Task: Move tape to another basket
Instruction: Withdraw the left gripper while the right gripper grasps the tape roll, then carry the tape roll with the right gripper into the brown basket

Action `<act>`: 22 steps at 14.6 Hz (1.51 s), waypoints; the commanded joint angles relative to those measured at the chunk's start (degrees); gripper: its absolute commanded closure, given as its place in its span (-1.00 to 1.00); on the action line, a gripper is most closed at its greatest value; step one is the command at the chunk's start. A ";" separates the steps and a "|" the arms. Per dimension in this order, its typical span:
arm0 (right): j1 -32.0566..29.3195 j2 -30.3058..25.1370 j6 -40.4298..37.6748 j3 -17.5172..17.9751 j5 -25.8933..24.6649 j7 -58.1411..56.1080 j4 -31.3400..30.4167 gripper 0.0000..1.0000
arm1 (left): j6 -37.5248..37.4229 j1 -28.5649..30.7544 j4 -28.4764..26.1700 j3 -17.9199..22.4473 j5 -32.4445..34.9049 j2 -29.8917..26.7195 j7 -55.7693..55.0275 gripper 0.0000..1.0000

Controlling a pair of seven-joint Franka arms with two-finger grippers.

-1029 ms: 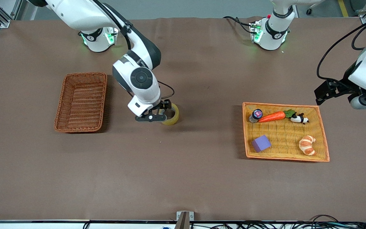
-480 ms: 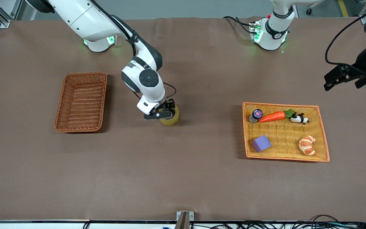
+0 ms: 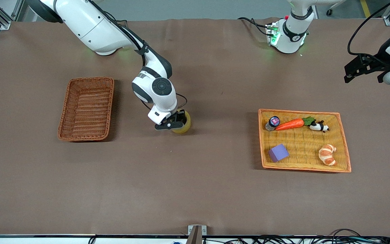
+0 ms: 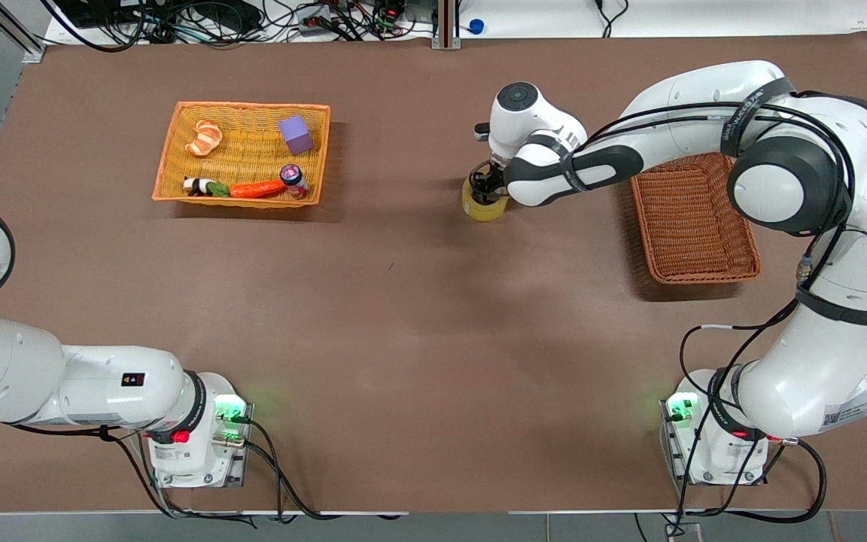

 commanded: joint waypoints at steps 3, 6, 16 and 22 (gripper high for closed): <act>0.01 0.06 0.37 0.50 -3.27 4.12 -0.22 0.34 | -0.34 0.19 -0.16 -0.20 -0.96 -0.41 0.99 -1.00; 0.01 0.58 0.37 0.50 -6.17 8.15 -0.39 0.79 | -0.87 0.28 -0.07 -0.11 -0.96 -0.67 0.90 -1.00; -12.28 -14.68 -19.30 9.82 1.80 11.44 5.15 0.99 | -0.61 -0.33 0.63 -1.08 -0.17 0.02 0.64 -1.00; -14.84 -30.25 -34.15 -3.95 17.10 -17.35 4.79 0.99 | -0.43 -0.24 1.34 -1.08 -0.17 0.64 0.64 -1.00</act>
